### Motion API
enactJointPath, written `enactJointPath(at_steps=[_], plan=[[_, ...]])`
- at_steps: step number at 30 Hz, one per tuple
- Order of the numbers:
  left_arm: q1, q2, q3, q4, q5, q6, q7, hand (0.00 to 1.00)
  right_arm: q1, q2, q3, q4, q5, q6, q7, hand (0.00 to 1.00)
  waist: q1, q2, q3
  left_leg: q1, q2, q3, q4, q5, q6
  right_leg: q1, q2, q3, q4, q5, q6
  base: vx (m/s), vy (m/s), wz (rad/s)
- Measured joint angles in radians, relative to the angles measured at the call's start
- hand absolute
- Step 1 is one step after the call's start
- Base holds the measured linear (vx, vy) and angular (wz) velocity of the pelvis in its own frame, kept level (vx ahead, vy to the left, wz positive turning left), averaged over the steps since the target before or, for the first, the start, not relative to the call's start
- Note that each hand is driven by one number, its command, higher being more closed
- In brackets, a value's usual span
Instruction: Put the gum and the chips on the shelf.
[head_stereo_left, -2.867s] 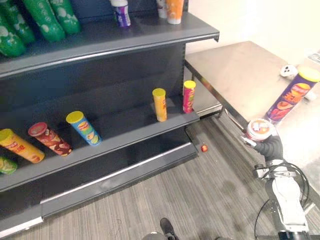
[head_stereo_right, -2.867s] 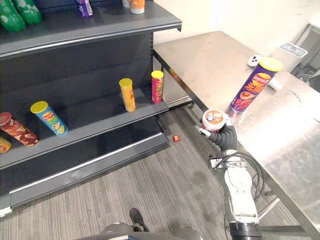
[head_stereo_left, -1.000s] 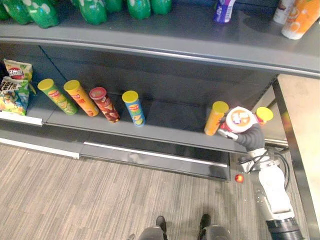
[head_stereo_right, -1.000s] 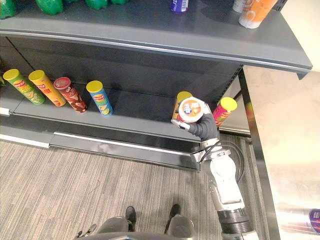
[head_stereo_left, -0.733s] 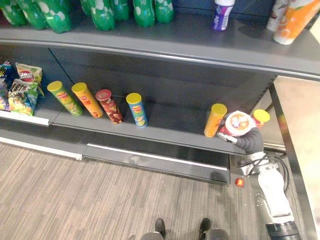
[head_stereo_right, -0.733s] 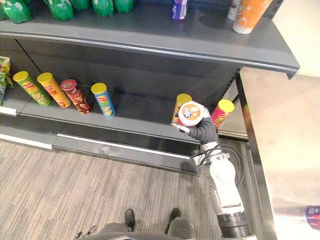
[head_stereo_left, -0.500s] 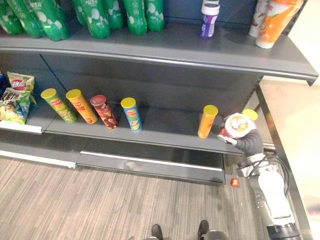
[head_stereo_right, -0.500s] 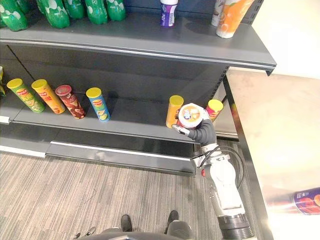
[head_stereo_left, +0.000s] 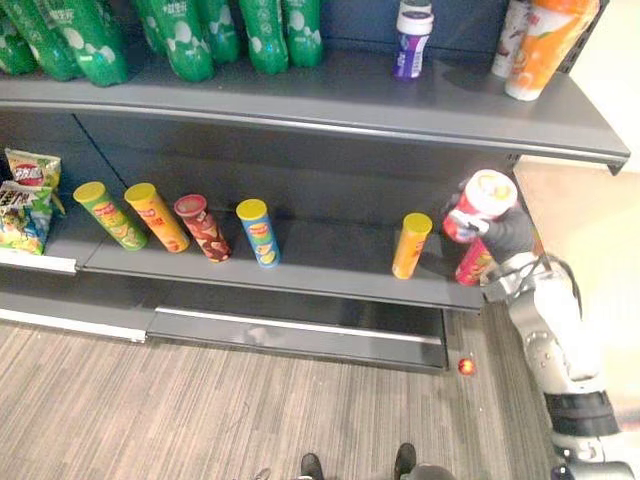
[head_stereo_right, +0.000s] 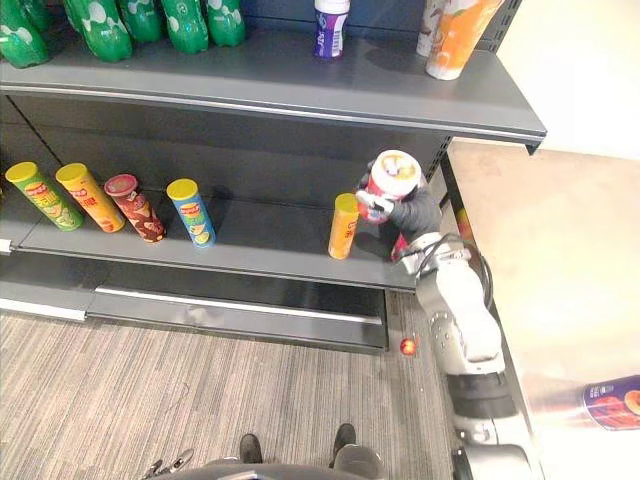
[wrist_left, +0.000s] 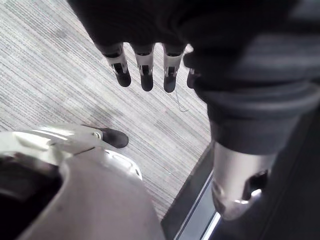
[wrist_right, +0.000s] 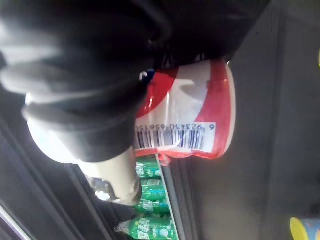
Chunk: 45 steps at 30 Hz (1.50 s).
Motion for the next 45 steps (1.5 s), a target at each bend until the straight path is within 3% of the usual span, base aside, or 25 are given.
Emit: enactJointPath(at_steps=[4, 11, 18, 20, 24, 31, 45], plan=[[-0.001, 0.000, 0.013, 0.000, 0.037, 0.002, -0.001, 0.00, -0.182, -0.055, -0.002, 0.083, 0.035, 0.034, -0.049, 1.00, 0.002, -0.005, -0.009, -0.001, 0.007, -0.002, -0.001, 0.003, -0.006, 0.004, 0.009, -0.002, -0.012, 0.009, -0.001, -0.04, -0.013, 0.01], [0.000, 0.002, 0.023, 0.001, 0.075, 0.020, 0.006, 0.00, -0.300, -0.094, 0.002, 0.142, 0.064, 0.104, -0.088, 1.00, 0.008, -0.010, -0.016, -0.003, 0.017, -0.009, -0.001, 0.015, -0.011, 0.013, 0.019, -0.014, -0.026, 0.012, -0.006, -0.01, -0.017, 0.03], [0.003, 0.004, 0.022, 0.004, 0.078, 0.034, 0.007, 0.00, -0.395, -0.113, 0.047, 0.258, 0.066, 0.147, -0.136, 1.00, 0.013, -0.013, -0.038, -0.004, 0.027, -0.028, -0.002, 0.025, -0.014, 0.026, 0.031, -0.029, -0.042, 0.014, -0.008, 0.01, -0.022, 0.05], [-0.001, 0.005, 0.020, 0.002, 0.078, 0.036, 0.008, 0.00, -0.443, -0.113, 0.061, 0.328, 0.059, 0.153, -0.155, 1.00, 0.026, -0.013, -0.040, -0.005, 0.029, -0.034, -0.002, 0.028, -0.016, 0.030, 0.033, -0.038, -0.043, 0.014, -0.008, 0.01, -0.032, 0.08], [-0.003, 0.006, 0.011, -0.001, 0.078, 0.044, 0.007, 0.00, -0.536, -0.113, 0.087, 0.485, 0.022, 0.156, -0.186, 1.00, 0.033, -0.013, -0.040, -0.015, 0.028, -0.061, -0.002, 0.036, -0.015, 0.036, 0.032, -0.063, -0.045, 0.014, -0.008, 0.00, -0.013, 0.21], [-0.006, 0.006, 0.011, -0.009, 0.077, 0.071, 0.007, 0.00, -0.714, -0.120, 0.124, 0.702, -0.023, 0.142, -0.207, 1.00, 0.076, -0.009, -0.030, -0.038, 0.028, -0.103, -0.001, 0.049, -0.022, 0.041, 0.034, -0.105, -0.058, 0.021, -0.017, -0.01, -0.010, 0.17], [-0.035, 0.001, 0.007, -0.042, 0.072, 0.078, 0.008, 0.00, -0.861, -0.154, 0.162, 0.822, -0.061, 0.100, -0.230, 1.00, 0.110, 0.004, 0.074, -0.074, 0.028, -0.139, -0.001, 0.067, -0.018, 0.021, 0.033, -0.136, -0.047, 0.021, -0.019, 0.01, -0.005, 0.07]])
